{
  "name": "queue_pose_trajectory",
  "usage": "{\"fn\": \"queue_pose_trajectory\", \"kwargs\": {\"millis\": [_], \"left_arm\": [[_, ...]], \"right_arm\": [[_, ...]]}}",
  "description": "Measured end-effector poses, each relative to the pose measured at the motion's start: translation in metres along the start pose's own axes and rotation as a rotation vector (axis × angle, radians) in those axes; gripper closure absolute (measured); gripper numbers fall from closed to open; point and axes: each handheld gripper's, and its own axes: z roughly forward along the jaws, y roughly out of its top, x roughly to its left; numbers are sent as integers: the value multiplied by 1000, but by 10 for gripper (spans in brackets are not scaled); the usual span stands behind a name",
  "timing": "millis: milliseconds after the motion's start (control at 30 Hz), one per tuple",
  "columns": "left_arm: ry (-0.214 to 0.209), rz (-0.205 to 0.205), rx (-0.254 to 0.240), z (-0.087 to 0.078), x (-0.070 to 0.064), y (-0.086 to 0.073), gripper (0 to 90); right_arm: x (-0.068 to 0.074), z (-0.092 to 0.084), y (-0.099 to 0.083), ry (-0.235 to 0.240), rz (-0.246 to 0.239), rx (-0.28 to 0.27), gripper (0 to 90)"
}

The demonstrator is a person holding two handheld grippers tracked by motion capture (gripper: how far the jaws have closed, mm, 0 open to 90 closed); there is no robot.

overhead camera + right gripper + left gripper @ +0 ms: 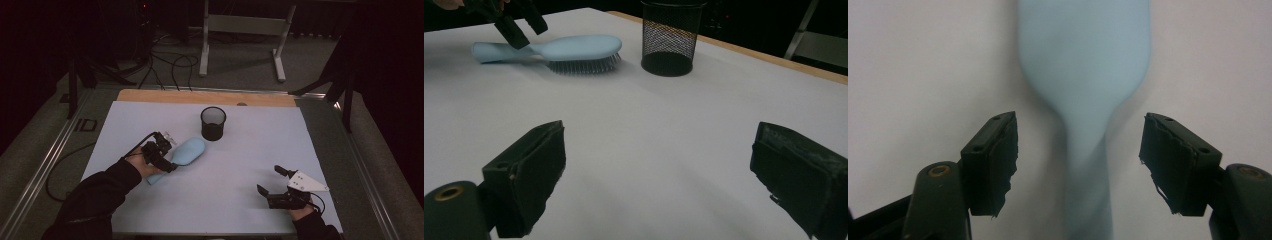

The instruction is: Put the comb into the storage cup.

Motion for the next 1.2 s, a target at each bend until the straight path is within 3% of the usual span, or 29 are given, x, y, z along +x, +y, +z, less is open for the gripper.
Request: {"fn": "queue_pose_trajectory", "kwargs": {"millis": [133,333,733,867,1100,1200], "left_arm": [[-1,-8,7,2,1,0,478],[-14,8,36,5,0,0,568],[-7,8,94,16,-1,4,641],[-12,-10,112,20,-1,5,675],[-7,5,107,20,-2,5,695],[-1,34,100,19,-2,3,699]], "right_arm": [[0,0,0,2,0,2,76],[0,0,0,4,0,-1,76],[-1,-1,0,6,4,-3,76],[-1,-1,0,5,4,-4,76],[-1,-2,0,2,6,-4,76],[-1,-2,0,2,6,-5,76]]}}
